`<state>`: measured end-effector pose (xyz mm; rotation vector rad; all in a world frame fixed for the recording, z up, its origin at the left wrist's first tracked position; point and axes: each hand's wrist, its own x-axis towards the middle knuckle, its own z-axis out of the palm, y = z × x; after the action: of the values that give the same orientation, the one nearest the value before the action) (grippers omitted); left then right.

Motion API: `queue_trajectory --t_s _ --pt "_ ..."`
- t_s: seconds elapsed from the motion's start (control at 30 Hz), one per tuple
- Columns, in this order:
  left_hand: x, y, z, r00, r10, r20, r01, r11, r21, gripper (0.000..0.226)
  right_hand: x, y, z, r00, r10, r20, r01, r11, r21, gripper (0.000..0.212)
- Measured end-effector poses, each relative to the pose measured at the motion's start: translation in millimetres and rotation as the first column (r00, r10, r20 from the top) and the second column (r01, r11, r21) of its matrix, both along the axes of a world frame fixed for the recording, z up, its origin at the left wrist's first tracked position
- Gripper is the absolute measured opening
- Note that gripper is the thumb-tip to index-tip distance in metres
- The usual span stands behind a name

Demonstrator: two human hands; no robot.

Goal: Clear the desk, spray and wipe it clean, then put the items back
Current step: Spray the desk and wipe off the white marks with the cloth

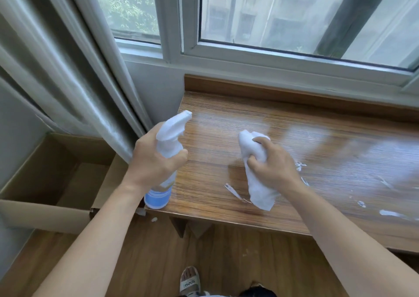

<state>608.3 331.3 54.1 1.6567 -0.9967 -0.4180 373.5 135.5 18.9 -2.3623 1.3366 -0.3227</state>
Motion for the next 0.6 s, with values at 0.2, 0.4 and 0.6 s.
queue_trajectory --t_s 0.2,0.4,0.6 --pt "-46 6 9 0.941 -0.299 -0.156 0.337 0.866 0.37 0.025 -40 -4 -7 0.998 0.025 0.063 -0.026 1.0 0.014 0.051" --pt "-105 23 -30 0.981 -0.173 -0.088 0.192 0.81 0.554 0.027 -68 3 -22 0.996 0.072 0.056 -0.072 0.997 0.007 0.051" --pt "-133 30 -59 0.997 0.037 -0.062 0.003 0.842 0.539 0.02 -79 6 -22 0.995 0.081 0.061 -0.081 0.997 0.003 0.051"
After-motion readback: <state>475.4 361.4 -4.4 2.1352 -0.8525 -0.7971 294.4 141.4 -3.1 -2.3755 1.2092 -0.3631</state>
